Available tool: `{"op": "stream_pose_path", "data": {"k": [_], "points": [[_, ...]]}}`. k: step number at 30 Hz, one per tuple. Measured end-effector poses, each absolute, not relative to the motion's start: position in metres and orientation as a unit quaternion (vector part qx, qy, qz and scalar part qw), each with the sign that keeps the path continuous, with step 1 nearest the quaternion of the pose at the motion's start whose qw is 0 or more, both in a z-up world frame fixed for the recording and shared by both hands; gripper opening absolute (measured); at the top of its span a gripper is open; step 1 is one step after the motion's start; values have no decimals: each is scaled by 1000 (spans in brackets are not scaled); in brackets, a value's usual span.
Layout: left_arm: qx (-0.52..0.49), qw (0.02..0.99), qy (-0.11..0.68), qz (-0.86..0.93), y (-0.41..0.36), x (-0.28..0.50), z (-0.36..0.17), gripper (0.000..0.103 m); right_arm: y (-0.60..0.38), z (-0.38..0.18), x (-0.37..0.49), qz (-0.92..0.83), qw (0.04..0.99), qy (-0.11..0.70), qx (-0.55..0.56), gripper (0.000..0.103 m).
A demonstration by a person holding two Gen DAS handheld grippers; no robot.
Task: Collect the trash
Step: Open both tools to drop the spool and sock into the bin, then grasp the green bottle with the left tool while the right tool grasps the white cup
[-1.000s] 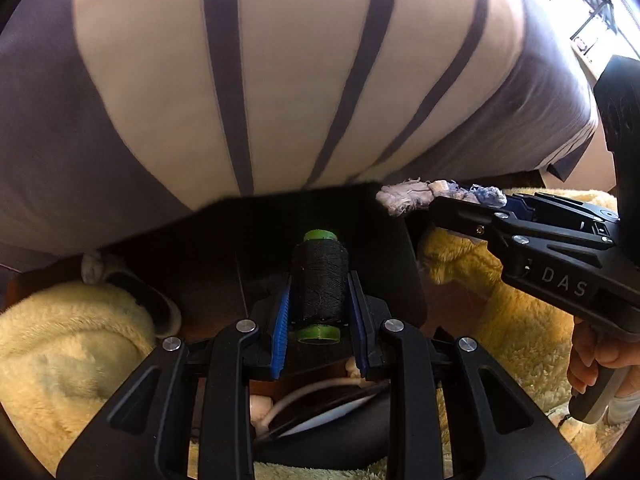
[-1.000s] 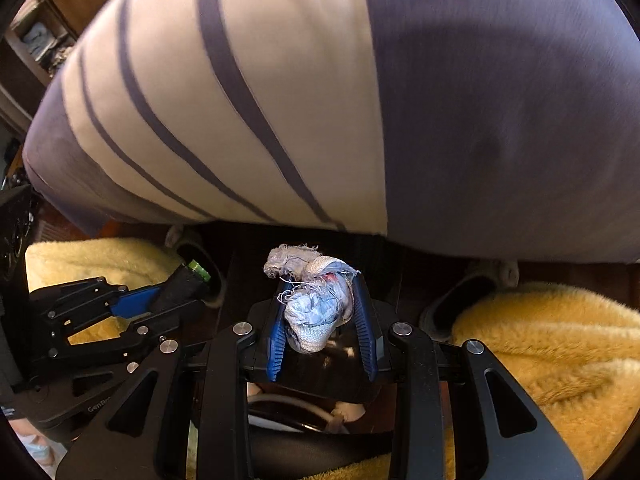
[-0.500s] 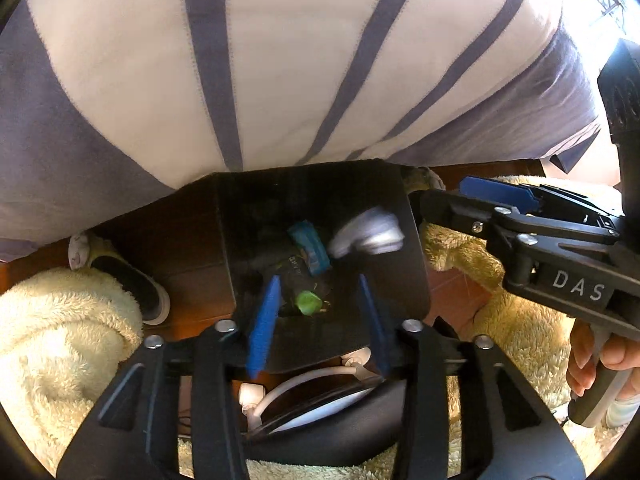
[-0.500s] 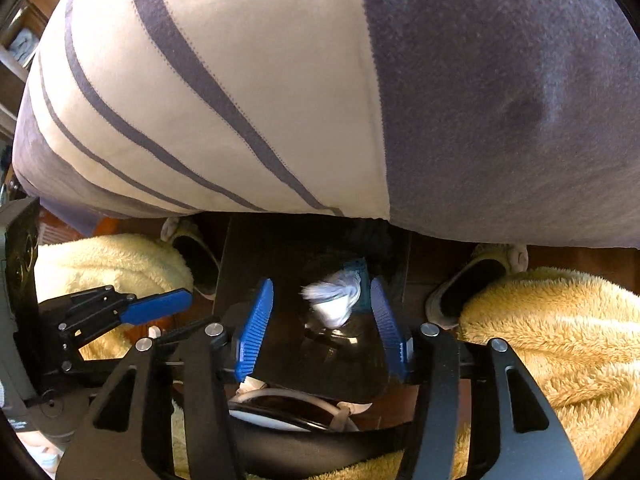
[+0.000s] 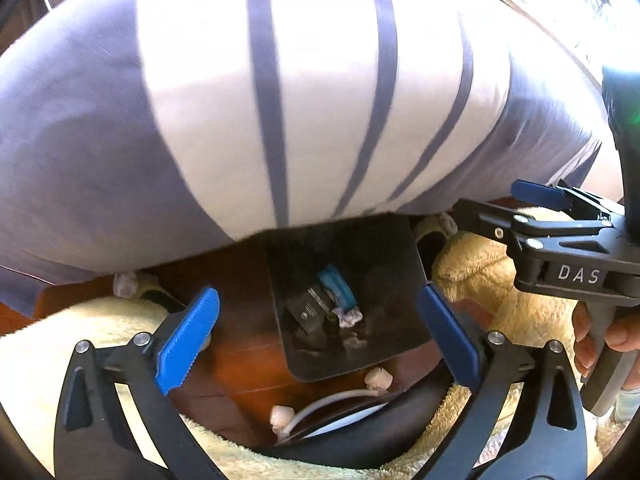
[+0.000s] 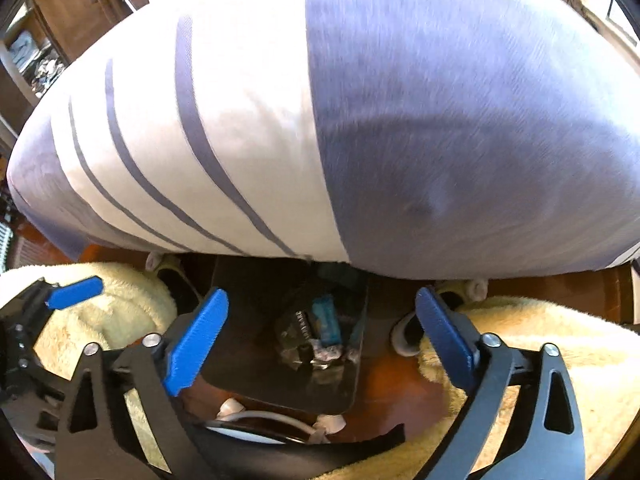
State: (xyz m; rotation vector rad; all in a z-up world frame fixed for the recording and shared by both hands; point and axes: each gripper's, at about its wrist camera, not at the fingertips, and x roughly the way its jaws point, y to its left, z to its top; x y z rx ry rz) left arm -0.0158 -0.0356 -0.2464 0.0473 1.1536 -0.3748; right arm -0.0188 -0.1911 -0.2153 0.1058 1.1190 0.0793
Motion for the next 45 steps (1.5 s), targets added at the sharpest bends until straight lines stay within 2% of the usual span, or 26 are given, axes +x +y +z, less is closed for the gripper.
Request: {"op": "stream_pose_path", "data": {"k": [13,23,33,40,42,45], "points": [[21,870,471,-145,-10,-18,-184,95,-206,-140,-28,29,893,447,53,99],[25,900,420,-116,6,15,-135,95,-219,-97,4,14,920,391,34,99],[31,911,398,-100,12,72,-108,95,-221,-81,58,15,924,382,29,99],[41,907,407,-100,4,117,-113,95,-219,-89,113,2,920,392,22,99],[38,904,413,-103,3,128,-116,95,-222,-92,128,0,919,393,23,98],[32,899,422,-111,-2,146,-121,95,-226,-98,158,1,915,402,30,84]]}}
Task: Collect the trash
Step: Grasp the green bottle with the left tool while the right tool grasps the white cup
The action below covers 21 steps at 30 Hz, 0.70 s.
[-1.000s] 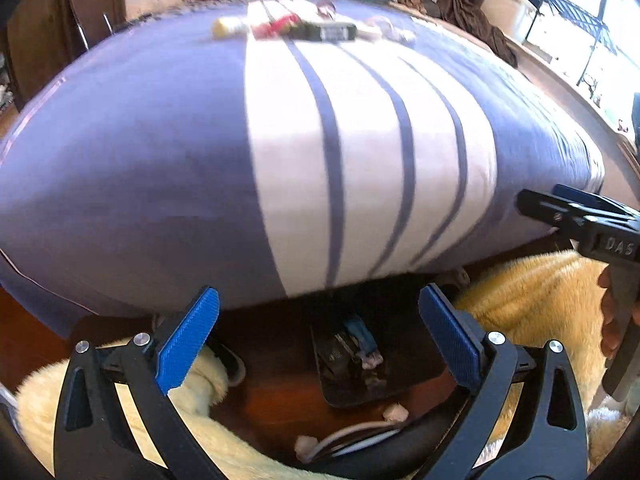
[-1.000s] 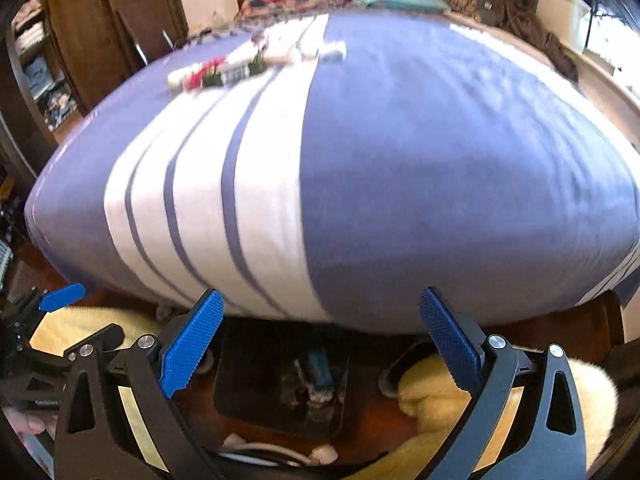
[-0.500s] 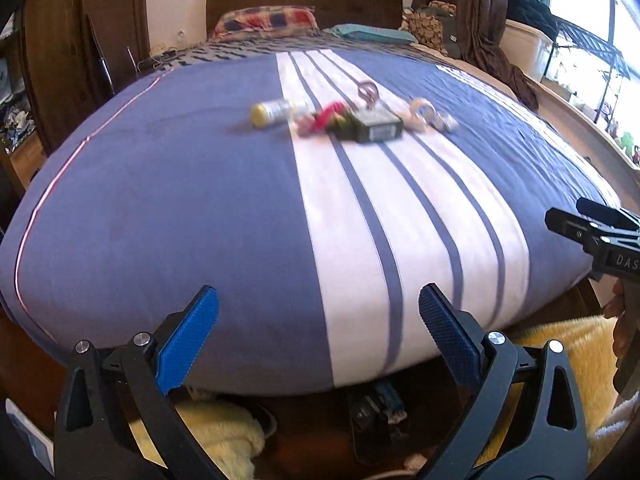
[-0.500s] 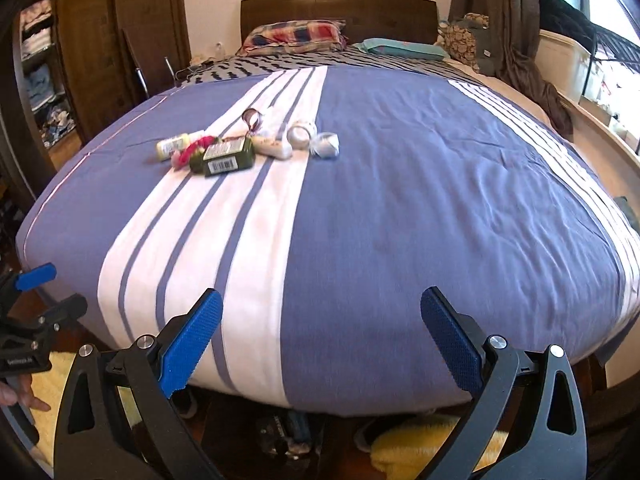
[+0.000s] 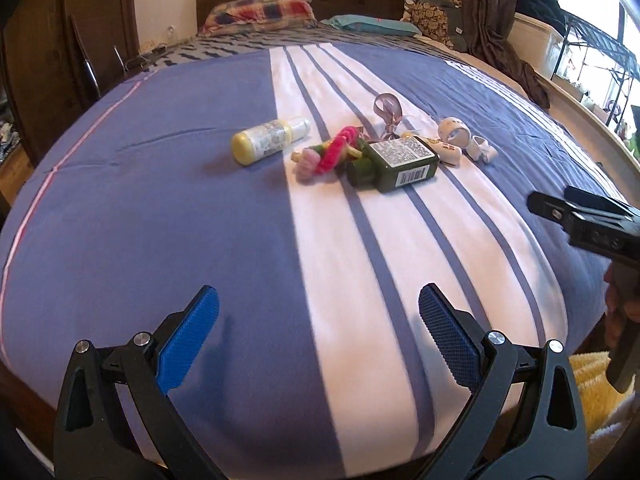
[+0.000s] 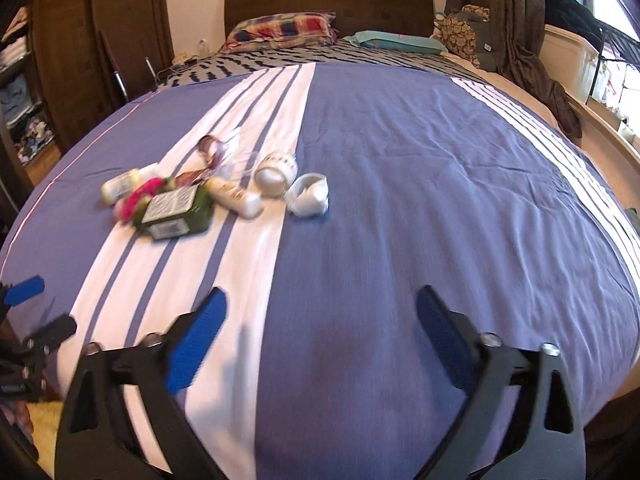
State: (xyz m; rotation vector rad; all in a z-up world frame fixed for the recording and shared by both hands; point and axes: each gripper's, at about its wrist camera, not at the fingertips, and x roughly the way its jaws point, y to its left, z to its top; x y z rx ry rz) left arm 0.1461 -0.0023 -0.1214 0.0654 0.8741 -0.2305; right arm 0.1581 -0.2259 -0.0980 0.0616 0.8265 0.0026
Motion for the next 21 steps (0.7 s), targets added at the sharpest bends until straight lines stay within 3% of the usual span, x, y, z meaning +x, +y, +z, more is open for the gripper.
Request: {"op": "stream_pose_path", "data": {"k": [4,12,15,17,21], "points": [[36,895,426,-128,-19,164,-124,95,-226,-105,190,13,910,413,41,70],[36,892,425,-148,-44,187,-121,95,-223,-108,230,9,906,422,39,65],[31,891,427,-154,-53,194,-122,95,-224,-111,236,1,903,429,33,43],[22,888,431,-160,-60,202,-124,95,-226,-110,237,2,904,427,31,22],[13,884,439,-157,-72,218,-129,95,-238,-107,233,-4,908,418,29,20]]}}
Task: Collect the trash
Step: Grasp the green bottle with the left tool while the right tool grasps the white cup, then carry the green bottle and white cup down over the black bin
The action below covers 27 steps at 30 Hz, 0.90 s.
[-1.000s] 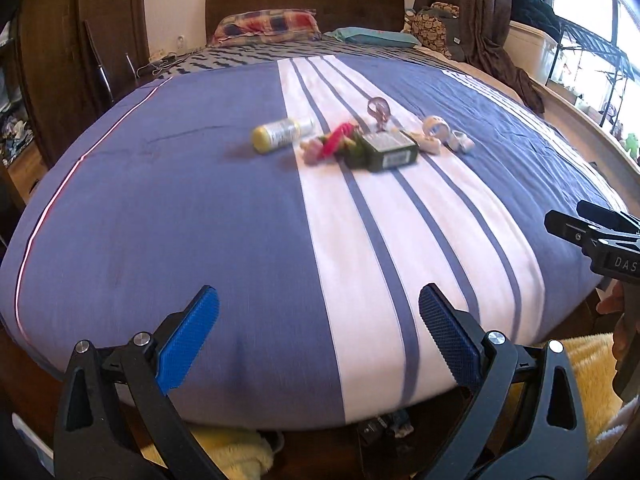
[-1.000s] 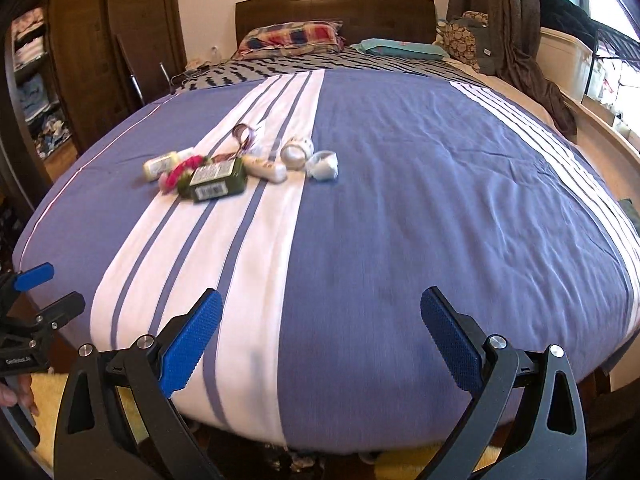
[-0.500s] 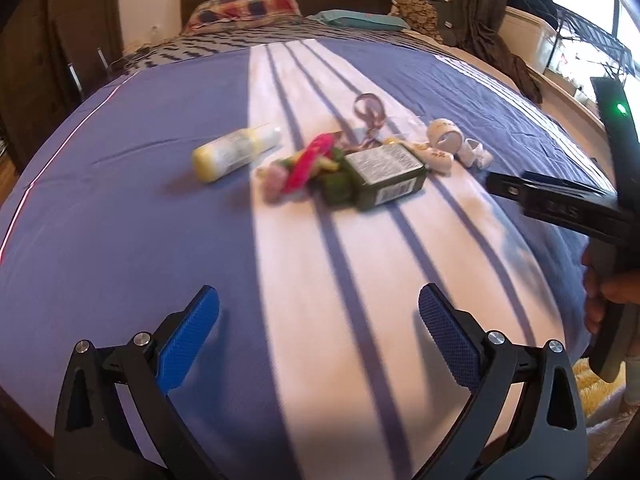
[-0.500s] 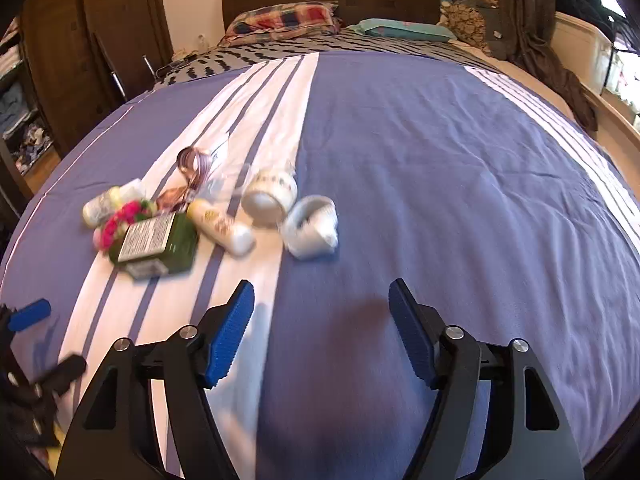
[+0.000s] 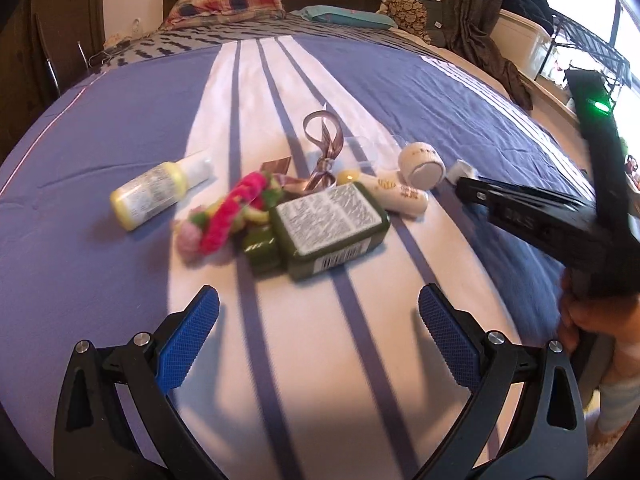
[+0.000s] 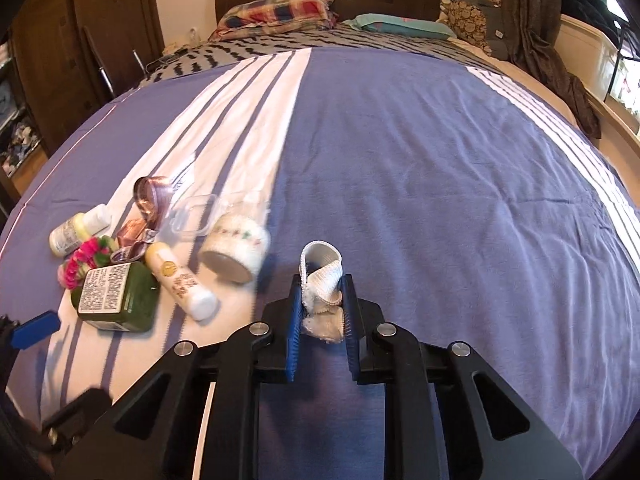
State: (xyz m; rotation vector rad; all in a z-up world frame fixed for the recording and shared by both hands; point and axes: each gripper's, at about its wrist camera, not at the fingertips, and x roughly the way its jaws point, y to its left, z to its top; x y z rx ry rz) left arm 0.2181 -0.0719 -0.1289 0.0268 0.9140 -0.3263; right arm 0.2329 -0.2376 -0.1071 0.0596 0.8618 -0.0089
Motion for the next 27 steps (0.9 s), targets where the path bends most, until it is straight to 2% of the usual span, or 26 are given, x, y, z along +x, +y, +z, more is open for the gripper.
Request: {"op": "stream_pose_path", "data": {"k": [9,11,12,14,27], "points": [[-4,883,450,-132,-87,259,-137,94,-257,-107,214,-4,912,409,23,19],[0,883,451,-127,-89,266,-136,90,-259,-108,210,-3,913,408,26,19],[2,883,451,-126,-90,268,-136,84,-260,-108,209,-2,913,408,27,19],[5,884,452,-123,-90,270,-135,83,-261,-108,203,-3,913,406,31,19],[21,886,442,-139,-62,188,-132,83,-235,-96,151,21,916,400,25,19]]}}
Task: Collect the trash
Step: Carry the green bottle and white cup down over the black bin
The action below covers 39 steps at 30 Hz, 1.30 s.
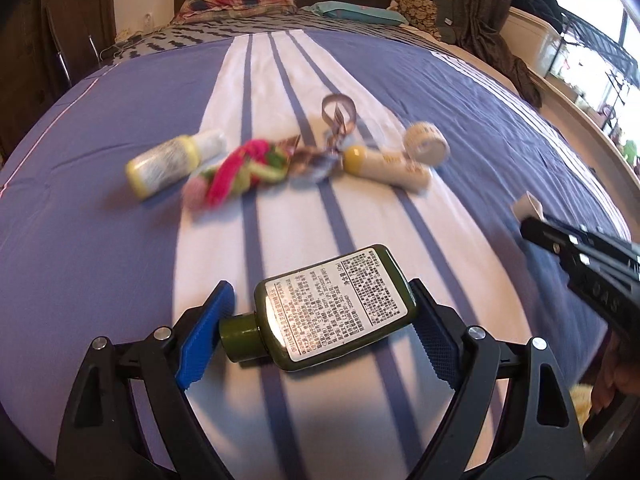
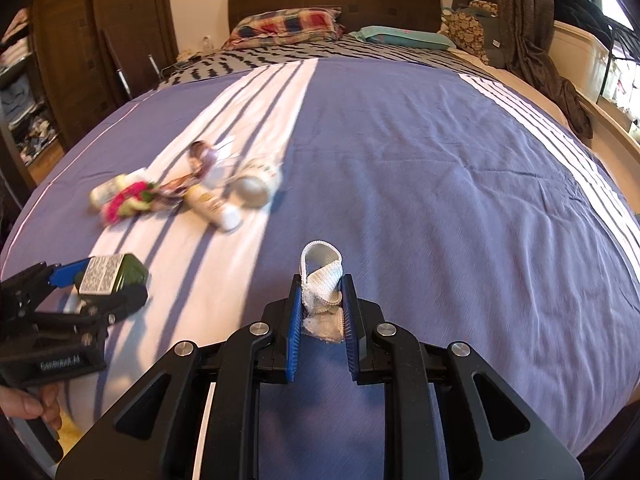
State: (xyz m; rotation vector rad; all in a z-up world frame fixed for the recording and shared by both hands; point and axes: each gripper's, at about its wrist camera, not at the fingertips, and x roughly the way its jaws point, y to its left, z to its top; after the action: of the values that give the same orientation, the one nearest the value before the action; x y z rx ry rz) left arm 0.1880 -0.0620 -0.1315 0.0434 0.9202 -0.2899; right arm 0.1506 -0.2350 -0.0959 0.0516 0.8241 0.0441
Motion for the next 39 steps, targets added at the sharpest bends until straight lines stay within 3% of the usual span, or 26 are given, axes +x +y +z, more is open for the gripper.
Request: {"op": "stream_pose_path", "data": {"k": [21,39], "points": [[19,903,396,-167,-29,15,-107,82,-187,-81,8,84,924,372,33,19],[22,855,484,-185,-42,-36,-201,82,-173,-178,-45,95,875,474,38,20]]}}
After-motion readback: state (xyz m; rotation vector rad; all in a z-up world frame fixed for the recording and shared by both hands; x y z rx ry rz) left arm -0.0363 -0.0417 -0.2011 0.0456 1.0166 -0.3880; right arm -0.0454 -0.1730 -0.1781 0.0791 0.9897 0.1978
